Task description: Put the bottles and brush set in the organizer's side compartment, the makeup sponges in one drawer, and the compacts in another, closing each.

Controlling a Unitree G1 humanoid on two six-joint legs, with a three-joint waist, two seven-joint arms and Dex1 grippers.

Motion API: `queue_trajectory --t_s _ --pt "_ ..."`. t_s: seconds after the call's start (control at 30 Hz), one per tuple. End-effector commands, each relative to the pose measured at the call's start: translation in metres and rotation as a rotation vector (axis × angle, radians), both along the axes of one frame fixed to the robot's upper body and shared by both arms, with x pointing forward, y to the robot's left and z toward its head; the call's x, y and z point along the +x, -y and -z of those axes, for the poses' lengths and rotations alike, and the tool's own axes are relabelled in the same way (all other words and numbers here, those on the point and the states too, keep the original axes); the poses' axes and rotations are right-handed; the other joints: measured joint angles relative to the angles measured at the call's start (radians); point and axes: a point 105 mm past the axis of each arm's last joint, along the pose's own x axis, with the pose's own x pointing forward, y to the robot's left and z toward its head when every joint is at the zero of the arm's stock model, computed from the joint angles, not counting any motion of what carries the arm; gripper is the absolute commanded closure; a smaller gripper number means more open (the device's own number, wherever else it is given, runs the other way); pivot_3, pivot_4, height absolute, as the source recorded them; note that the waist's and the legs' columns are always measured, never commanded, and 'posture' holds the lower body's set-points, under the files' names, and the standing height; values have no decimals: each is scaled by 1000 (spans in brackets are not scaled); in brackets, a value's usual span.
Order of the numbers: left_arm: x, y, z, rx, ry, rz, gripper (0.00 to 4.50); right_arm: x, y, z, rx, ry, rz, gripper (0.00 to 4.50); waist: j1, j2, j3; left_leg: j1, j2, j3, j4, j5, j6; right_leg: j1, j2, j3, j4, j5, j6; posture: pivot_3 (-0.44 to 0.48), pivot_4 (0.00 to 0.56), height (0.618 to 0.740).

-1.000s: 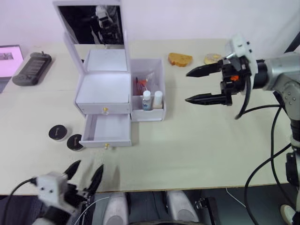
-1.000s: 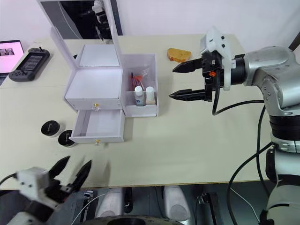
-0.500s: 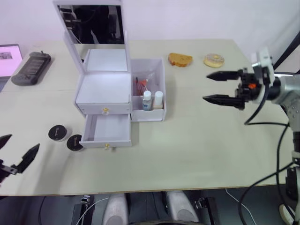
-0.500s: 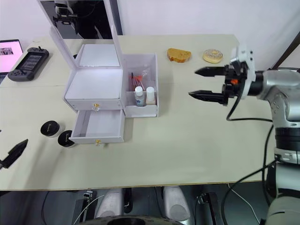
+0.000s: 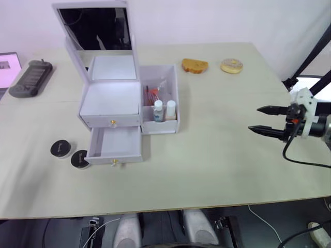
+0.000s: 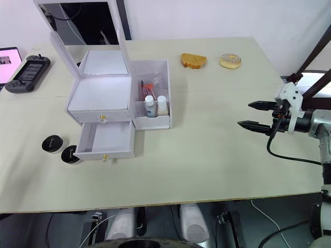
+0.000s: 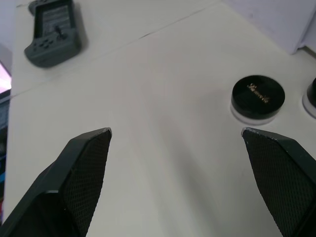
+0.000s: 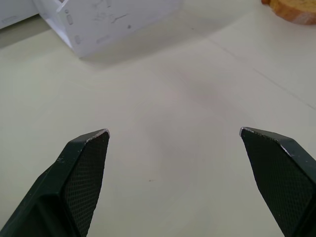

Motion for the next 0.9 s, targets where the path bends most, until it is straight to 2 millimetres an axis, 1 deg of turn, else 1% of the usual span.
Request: queue_trajectory --t_s 0.03,0.17,0.2,0.33,0.43,0.5,0.57,0.6,0.63,0.7,0.73,0.77,0.87,0.9 --pt "9 4 -8 29 13 36 48 -3 -6 -23 6 76 -11 0 -4 0 0 0 0 0 0 0 0 0 0 0 0 0 0 0 150 740" --pt "10 4 -8 17 19 36 48 -3 -16 -30 3 89 -40 0 -9 0 0 0 1 0 -1 0 0 0 1 0 0 0 0 0 150 740" --pt "9 3 -9 14 21 30 48 -2 -23 -34 -4 96 -63 0 -10 0 0 0 1 0 -1 0 0 -1 1 0 0 0 0 0 150 740" --pt "-2 3 -5 -21 20 9 48 4 -62 -57 -1 155 -188 0 -17 0 0 0 1 0 0 0 0 -1 1 0 2 0 0 0 150 740" --pt "-17 5 6 -23 -10 -44 48 5 -89 -74 16 187 -298 0 -19 0 0 0 2 0 -1 0 0 -2 1 0 2 0 0 0 150 740" --pt "-28 16 14 -50 -43 -75 48 2 -106 -80 23 183 -386 0 -16 0 0 0 2 1 -2 0 0 -3 0 0 1 0 0 0 150 740" --pt "-37 25 19 14 -19 -140 48 -1 -121 -84 29 182 -459 0 -14 -1 0 -1 2 2 -2 0 0 -3 -1 -1 0 0 0 0 150 740" --pt "-41 33 21 25 -4 -144 48 -2 -127 -87 37 180 -487 0 -10 -1 0 -2 2 3 -2 0 0 -3 -2 0 -1 0 0 0 150 740" --pt "-45 42 24 -2 -3 -127 48 -3 -131 -89 44 169 -507 0 -6 -2 0 -2 1 4 -2 0 0 -3 -3 0 0 0 0 0 150 740" --pt "-54 62 31 -84 -31 -65 48 -4 -136 -90 34 153 -540 0 -1 -4 -1 -3 2 2 -1 0 0 -3 -2 -2 0 0 0 0 150 740" --pt "-59 70 34 -179 -50 -57 48 -4 -137 -90 25 138 -547 0 0 -4 -1 -3 1 2 0 0 0 -3 -3 -2 0 0 0 0 150 740" --pt "-61 75 37 -217 -48 -63 48 -4 -138 -91 18 132 -551 0 -1 -4 -1 -3 1 2 1 0 0 -4 -4 -2 -1 0 0 0 150 740" --pt "-59 90 49 -213 -16 -66 48 -8 -142 -96 29 89 -583 0 -5 -4 -1 -2 0 3 1 0 -1 -6 -5 -2 -3 1 -1 0 150 740" --pt "-55 100 54 -216 1 -49 48 -10 -144 -98 32 90 -594 0 -6 -4 -1 -2 0 3 1 0 -1 -5 -5 -2 -3 1 -1 0 150 740"
